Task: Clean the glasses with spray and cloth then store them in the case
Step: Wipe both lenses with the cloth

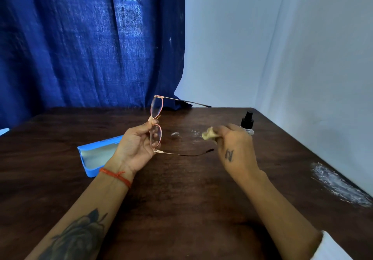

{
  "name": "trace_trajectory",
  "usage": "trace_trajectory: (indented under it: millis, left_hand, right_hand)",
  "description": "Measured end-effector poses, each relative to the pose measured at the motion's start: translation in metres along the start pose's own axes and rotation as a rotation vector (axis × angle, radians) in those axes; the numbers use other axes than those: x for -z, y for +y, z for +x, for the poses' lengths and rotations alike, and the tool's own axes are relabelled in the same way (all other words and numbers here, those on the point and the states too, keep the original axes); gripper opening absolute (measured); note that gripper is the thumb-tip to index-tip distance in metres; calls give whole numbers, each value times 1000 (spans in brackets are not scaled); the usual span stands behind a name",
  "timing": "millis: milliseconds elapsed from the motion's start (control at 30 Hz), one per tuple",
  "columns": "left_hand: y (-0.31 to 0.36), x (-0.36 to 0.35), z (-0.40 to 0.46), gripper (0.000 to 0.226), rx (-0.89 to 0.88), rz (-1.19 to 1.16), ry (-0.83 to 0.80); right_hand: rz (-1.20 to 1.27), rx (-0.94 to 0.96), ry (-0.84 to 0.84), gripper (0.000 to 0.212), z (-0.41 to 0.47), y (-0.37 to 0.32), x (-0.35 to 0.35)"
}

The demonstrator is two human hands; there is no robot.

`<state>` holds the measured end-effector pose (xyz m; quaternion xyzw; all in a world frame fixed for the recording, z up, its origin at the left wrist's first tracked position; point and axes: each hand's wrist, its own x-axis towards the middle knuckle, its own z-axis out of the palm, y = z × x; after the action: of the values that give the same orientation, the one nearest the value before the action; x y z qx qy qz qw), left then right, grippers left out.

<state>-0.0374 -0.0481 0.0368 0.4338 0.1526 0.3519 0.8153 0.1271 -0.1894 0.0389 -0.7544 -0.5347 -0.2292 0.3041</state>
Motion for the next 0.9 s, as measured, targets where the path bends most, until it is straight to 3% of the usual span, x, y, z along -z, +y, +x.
trace_trajectory:
  millis: [133, 233, 300, 400, 500, 633, 900]
  left_hand:
    - [-2, -1, 0, 20, 19, 46, 40]
    - [-2, -3, -2, 23, 25, 79, 14]
    - [-2, -5, -3, 22, 25, 89, -18]
    - [-2, -6, -3, 21, 16, 77, -48]
    - [-2, -5, -3, 24, 6, 80, -55]
    - [-3, -4, -2, 25, 8, 76, -51]
    - [0, 2, -1, 25, 24, 90, -55]
  right_hand:
    - [272, 53, 257, 23, 14, -20, 10]
    - [408, 87, 270, 28, 34, -36, 9]
    - [428, 138, 193, 33, 49, -46, 2]
    - [329, 230, 64, 38, 67, -51, -15]
    - [203, 286, 49, 30, 74, -46, -25]
    - [93, 256, 56, 17, 75, -33, -29]
    - [-15, 142, -8, 19, 59, 1, -27]
